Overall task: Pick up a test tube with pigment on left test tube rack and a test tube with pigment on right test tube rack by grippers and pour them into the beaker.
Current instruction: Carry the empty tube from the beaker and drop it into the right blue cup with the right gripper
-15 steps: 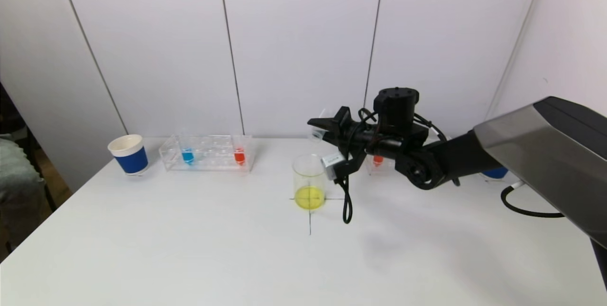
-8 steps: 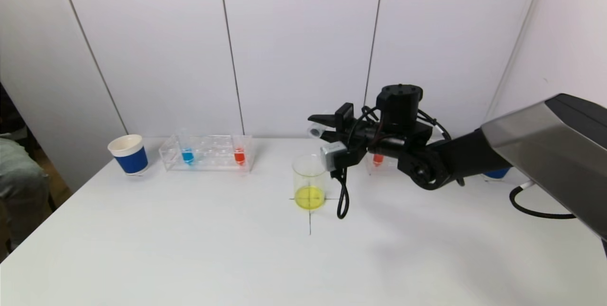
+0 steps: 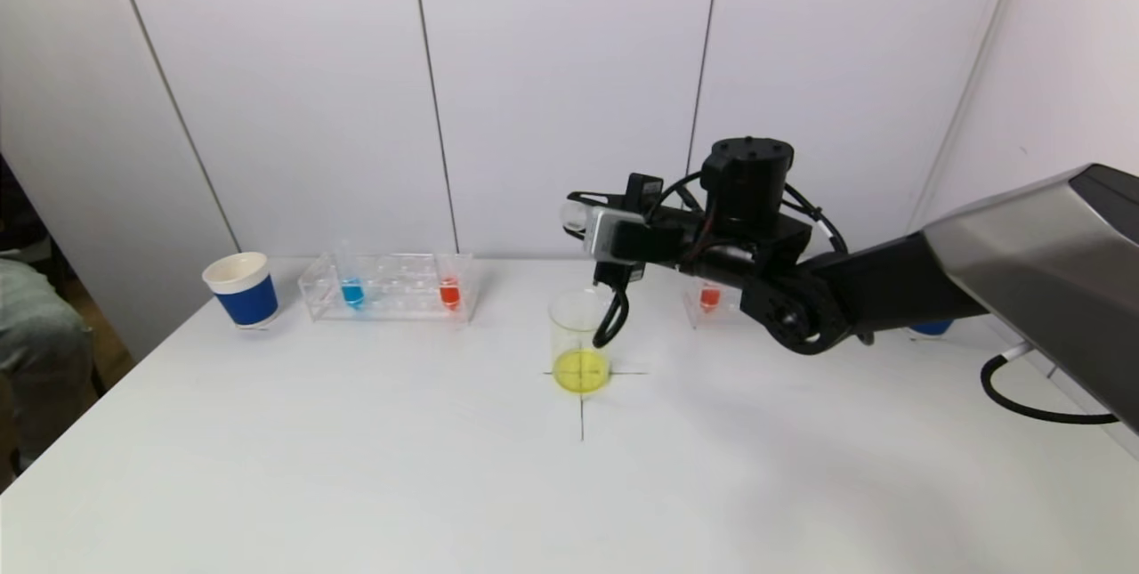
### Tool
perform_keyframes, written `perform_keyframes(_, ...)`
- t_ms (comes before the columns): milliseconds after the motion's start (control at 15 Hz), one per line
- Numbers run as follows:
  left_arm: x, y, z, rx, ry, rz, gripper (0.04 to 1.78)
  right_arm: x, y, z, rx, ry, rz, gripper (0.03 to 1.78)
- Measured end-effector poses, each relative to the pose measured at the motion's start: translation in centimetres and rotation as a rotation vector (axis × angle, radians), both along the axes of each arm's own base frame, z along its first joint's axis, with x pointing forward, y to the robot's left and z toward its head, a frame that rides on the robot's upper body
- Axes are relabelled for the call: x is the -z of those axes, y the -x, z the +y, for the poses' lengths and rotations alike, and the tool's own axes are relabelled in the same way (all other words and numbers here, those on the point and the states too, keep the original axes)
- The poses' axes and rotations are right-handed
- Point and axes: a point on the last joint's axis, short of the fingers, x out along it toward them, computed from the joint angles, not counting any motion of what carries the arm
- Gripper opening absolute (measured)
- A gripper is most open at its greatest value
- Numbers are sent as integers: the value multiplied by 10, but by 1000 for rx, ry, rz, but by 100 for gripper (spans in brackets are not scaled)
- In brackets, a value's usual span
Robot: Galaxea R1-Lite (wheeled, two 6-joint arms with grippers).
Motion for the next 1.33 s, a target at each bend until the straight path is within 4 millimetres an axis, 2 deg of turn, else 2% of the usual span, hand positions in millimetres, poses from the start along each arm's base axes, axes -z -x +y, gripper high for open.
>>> perform_keyframes(333, 0, 0, 0, 0, 0, 0, 176, -19, 17, 17, 132, -275, 287, 50)
perform_keyframes(667, 0, 0, 0, 0, 0, 0, 176, -39, 25, 20, 297, -479, 484, 50)
perform_keyframes(1067, 0, 0, 0, 0, 0, 0, 176, -66, 30, 9, 401, -647, 627, 50)
perform_keyframes(1333, 0, 0, 0, 0, 0, 0, 176, -89, 34, -17, 457, -720, 640, 50)
